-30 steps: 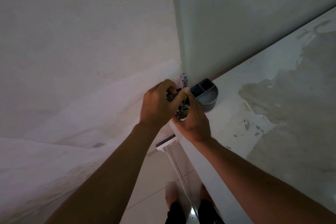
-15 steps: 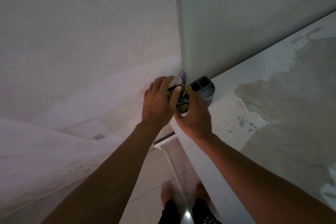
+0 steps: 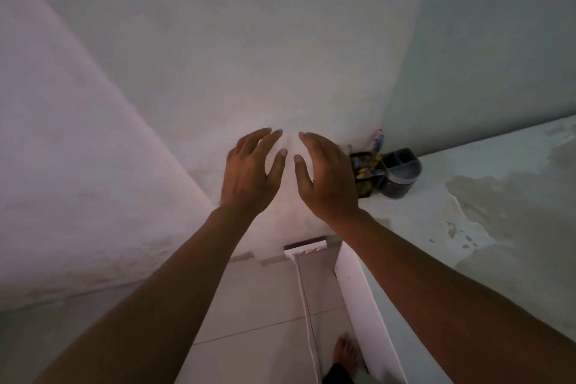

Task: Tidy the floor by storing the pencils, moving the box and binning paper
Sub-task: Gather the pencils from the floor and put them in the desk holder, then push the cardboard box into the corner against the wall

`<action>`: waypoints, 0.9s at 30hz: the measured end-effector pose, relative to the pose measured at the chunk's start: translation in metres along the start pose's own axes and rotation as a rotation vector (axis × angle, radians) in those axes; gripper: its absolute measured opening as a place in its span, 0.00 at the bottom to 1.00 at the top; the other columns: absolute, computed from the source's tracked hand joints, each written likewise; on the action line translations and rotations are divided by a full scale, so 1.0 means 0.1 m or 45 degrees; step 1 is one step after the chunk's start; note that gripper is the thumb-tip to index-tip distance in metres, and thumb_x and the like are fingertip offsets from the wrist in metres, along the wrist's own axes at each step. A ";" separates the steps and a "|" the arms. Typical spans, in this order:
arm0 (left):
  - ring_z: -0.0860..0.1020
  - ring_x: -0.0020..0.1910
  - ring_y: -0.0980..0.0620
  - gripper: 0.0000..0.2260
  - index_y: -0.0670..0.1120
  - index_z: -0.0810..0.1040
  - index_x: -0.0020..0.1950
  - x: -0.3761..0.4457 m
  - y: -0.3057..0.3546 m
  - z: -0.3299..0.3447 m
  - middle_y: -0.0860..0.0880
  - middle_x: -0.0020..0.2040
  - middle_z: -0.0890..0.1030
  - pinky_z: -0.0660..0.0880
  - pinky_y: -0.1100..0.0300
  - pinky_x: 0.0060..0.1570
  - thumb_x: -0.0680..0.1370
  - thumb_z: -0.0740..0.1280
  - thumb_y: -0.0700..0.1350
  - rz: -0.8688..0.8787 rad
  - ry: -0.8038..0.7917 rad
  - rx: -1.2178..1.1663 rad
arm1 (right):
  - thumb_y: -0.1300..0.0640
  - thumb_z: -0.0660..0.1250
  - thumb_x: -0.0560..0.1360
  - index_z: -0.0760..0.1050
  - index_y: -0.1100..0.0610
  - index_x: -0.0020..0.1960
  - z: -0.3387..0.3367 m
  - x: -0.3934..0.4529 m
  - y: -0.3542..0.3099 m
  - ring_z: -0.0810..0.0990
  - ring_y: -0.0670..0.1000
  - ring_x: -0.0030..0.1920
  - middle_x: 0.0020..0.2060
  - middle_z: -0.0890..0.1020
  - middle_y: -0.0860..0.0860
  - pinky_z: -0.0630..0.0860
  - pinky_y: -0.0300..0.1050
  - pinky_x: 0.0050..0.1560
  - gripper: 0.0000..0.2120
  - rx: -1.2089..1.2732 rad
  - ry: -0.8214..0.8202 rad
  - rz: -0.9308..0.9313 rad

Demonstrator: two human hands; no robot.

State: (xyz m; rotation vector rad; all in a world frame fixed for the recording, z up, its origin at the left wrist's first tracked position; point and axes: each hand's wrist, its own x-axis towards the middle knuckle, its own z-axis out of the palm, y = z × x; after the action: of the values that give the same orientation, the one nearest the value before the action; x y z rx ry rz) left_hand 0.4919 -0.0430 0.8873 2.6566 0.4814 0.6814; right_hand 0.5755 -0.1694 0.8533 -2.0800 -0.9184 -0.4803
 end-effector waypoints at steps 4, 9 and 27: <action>0.74 0.67 0.46 0.18 0.48 0.75 0.70 -0.42 -0.58 -0.57 0.47 0.69 0.76 0.72 0.47 0.66 0.82 0.61 0.53 -0.134 0.058 0.036 | 0.50 0.60 0.81 0.74 0.58 0.68 0.37 -0.07 -0.69 0.77 0.52 0.64 0.64 0.79 0.53 0.73 0.48 0.66 0.19 0.078 -0.087 -0.065; 0.75 0.66 0.46 0.17 0.48 0.75 0.69 -1.29 -1.54 -1.49 0.46 0.68 0.77 0.73 0.45 0.64 0.82 0.63 0.51 -0.294 0.180 0.159 | 0.49 0.59 0.81 0.73 0.56 0.68 0.93 -0.46 -1.87 0.77 0.52 0.64 0.64 0.79 0.52 0.73 0.49 0.66 0.19 0.187 -0.231 -0.157; 0.69 0.71 0.46 0.19 0.50 0.72 0.72 -4.00 -3.47 -3.57 0.46 0.72 0.72 0.67 0.43 0.69 0.82 0.63 0.52 -0.816 0.370 0.498 | 0.47 0.55 0.82 0.68 0.54 0.72 2.38 -1.87 -4.94 0.68 0.54 0.72 0.72 0.71 0.54 0.61 0.61 0.73 0.22 0.281 -0.690 -0.518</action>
State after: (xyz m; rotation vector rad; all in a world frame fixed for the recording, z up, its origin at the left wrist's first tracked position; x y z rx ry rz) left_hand -0.1022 0.1900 0.8791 2.4902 1.5980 0.8191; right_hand 0.0882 0.1435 0.8505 -1.8463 -1.6484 0.0005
